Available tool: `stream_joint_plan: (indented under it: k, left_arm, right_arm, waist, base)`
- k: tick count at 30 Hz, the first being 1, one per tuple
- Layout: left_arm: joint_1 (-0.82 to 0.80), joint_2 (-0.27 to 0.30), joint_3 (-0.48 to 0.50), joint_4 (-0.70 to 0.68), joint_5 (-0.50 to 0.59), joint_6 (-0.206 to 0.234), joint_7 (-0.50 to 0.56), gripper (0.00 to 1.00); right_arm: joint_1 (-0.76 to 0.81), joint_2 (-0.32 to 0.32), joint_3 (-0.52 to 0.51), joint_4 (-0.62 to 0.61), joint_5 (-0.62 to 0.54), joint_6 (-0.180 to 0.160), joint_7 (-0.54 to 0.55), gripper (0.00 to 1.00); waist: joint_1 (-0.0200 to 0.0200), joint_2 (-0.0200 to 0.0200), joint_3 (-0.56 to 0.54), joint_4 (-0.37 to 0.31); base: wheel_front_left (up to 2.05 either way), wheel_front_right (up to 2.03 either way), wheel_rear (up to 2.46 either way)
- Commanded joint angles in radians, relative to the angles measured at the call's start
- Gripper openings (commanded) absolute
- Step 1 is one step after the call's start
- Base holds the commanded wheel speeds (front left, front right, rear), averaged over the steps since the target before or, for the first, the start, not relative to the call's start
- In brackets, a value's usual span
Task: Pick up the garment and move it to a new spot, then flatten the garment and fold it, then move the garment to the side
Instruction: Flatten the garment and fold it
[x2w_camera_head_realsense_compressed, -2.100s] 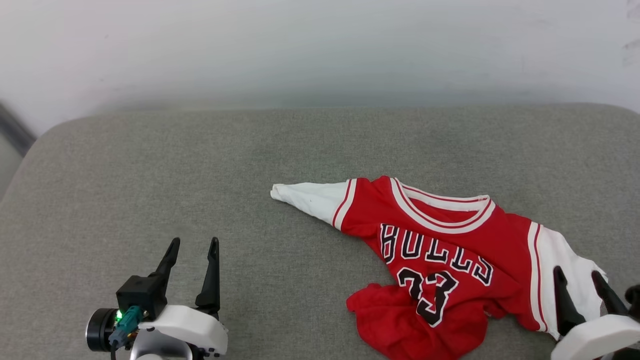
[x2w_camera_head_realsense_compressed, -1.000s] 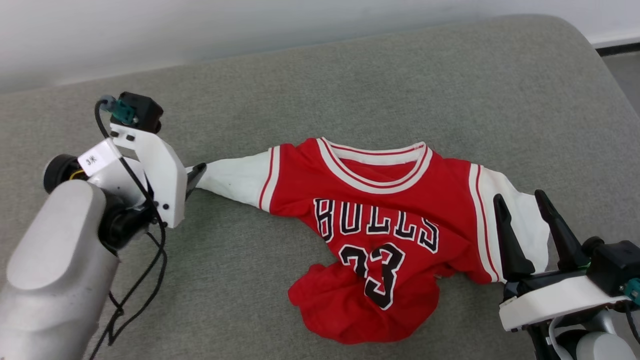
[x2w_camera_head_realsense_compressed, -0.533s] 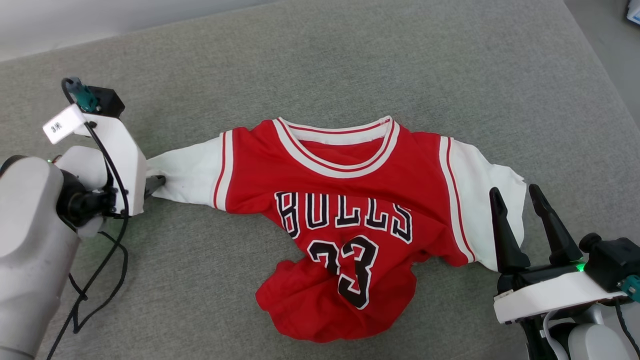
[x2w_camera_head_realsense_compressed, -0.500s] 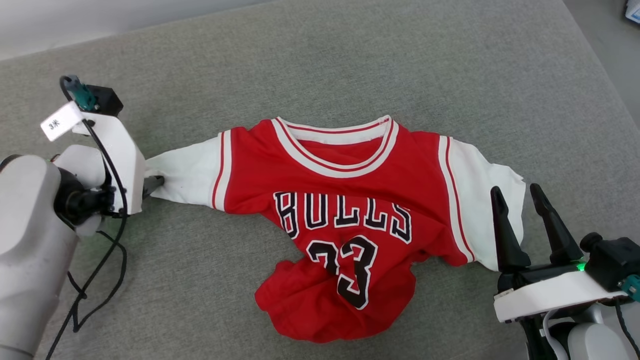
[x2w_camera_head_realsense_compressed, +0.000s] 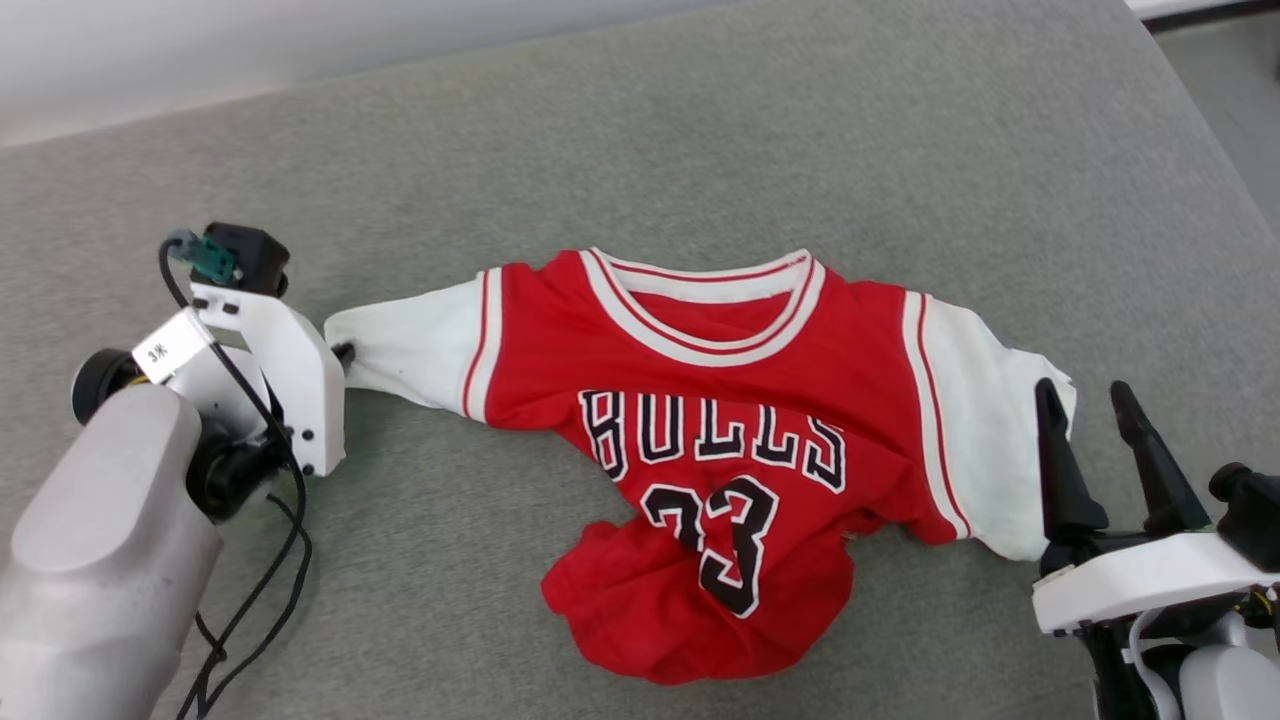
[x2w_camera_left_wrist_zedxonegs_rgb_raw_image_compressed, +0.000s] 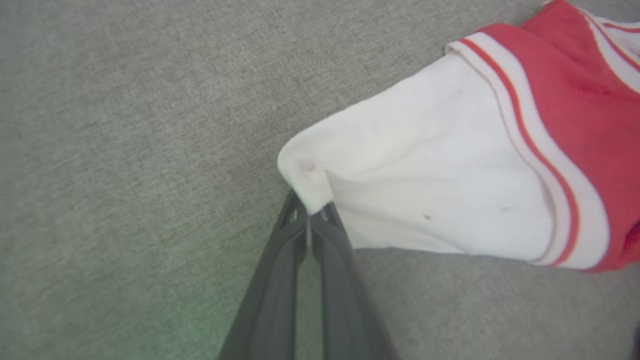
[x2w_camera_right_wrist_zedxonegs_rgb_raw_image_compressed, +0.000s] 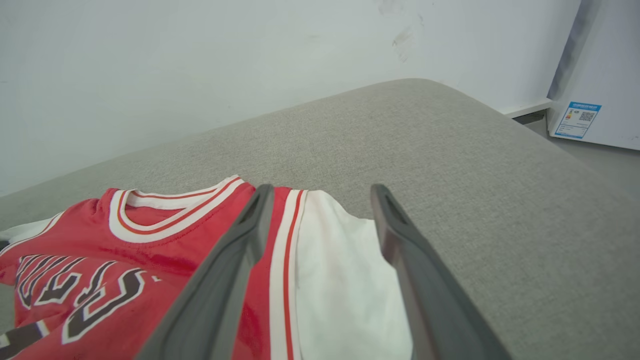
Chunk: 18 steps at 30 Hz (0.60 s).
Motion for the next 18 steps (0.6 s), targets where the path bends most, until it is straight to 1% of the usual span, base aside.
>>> stream_joint_plan:
  k: [1,5,9,14,18]
  left_arm:
    - [0.026,0.004,0.004,0.001,0.01,0.011,-0.026,0.0]
    - [0.059,0.001,0.031,-0.049,0.031,0.061,-0.155,0.0]
    - [0.115,0.016,0.059,-0.123,0.029,0.102,-0.223,0.0]
    - [0.171,0.044,0.087,-0.257,0.036,0.156,-0.262,0.0]
    - [0.198,0.067,0.11,-0.375,0.039,0.195,-0.275,0.0]
  right_arm:
    - [-0.006,0.001,-0.012,0.007,0.001,0.0,0.008,1.0]
    - [-0.012,0.001,-0.067,0.038,0.012,0.0,0.065,1.0]
    - [-0.033,-0.022,-0.122,0.089,0.033,0.0,0.168,1.0]
    - [-0.092,-0.105,-0.173,0.179,0.091,0.0,0.351,1.0]
    - [-0.167,-0.169,-0.157,0.236,0.118,0.0,0.509,1.0]
  waist:
    - [-0.0001,-0.0001,-0.033,0.032]
    - [-0.0001,-0.0001,-0.074,0.066]
    - [-0.0001,-0.0001,-0.103,0.096]
    - [-0.0001,-0.0001,-0.108,0.141]
    - [-0.0001,-0.0001,-0.087,0.179]
  base:
    - [0.0,0.0,0.0]
    - [0.0,0.0,0.0]
    - [0.0,0.0,0.0]
    - [0.0,0.0,0.0]
    - [0.0,0.0,0.0]
